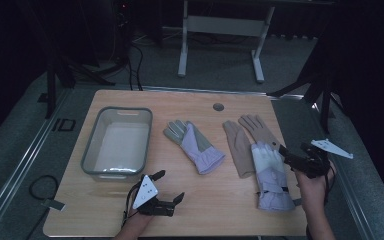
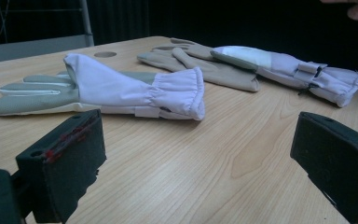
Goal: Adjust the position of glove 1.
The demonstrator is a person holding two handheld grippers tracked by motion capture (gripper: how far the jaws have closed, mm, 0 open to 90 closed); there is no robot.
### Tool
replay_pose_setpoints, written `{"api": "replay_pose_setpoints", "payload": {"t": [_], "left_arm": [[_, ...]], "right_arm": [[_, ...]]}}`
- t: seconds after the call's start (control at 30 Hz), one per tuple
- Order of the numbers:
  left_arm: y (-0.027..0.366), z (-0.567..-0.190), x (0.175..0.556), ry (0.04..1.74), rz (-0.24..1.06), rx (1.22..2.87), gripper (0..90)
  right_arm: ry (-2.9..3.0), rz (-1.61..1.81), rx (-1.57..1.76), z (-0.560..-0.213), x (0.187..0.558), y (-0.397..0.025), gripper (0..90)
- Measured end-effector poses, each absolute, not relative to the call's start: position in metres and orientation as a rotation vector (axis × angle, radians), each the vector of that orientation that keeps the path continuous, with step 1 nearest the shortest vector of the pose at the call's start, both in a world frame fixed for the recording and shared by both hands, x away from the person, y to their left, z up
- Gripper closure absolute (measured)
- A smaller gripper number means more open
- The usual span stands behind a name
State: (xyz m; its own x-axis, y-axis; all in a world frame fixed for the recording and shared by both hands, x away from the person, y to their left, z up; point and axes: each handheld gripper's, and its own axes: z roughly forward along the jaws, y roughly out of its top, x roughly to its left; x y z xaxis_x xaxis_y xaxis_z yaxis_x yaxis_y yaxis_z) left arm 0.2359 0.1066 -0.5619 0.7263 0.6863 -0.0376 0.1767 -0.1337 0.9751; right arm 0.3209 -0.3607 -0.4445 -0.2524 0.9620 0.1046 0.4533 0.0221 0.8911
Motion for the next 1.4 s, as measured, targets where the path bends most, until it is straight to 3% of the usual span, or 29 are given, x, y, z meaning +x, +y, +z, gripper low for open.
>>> {"api": "replay_pose_setpoints", "payload": {"t": [0.4,0.9,1.0,1.17,1.4], "left_arm": [[0.107,-0.562,0.236,0.695,0.499,1.681,3.1],[0.106,-0.562,0.236,0.674,0.495,1.694,3.1],[0.106,-0.562,0.236,0.672,0.495,1.695,3.1],[0.106,-0.562,0.236,0.667,0.495,1.698,3.1],[0.106,-0.562,0.236,0.667,0.490,1.697,3.1]], "right_arm": [[2.048,1.224,1.197,-0.425,0.351,-0.290,13.8],[2.301,1.225,1.030,-0.446,0.403,-0.203,22.4],[2.327,1.209,1.015,-0.456,0.411,-0.187,25.7],[2.393,1.136,0.954,-0.479,0.426,-0.163,38.4],[2.478,1.091,0.958,-0.502,0.445,-0.145,47.0]]}}
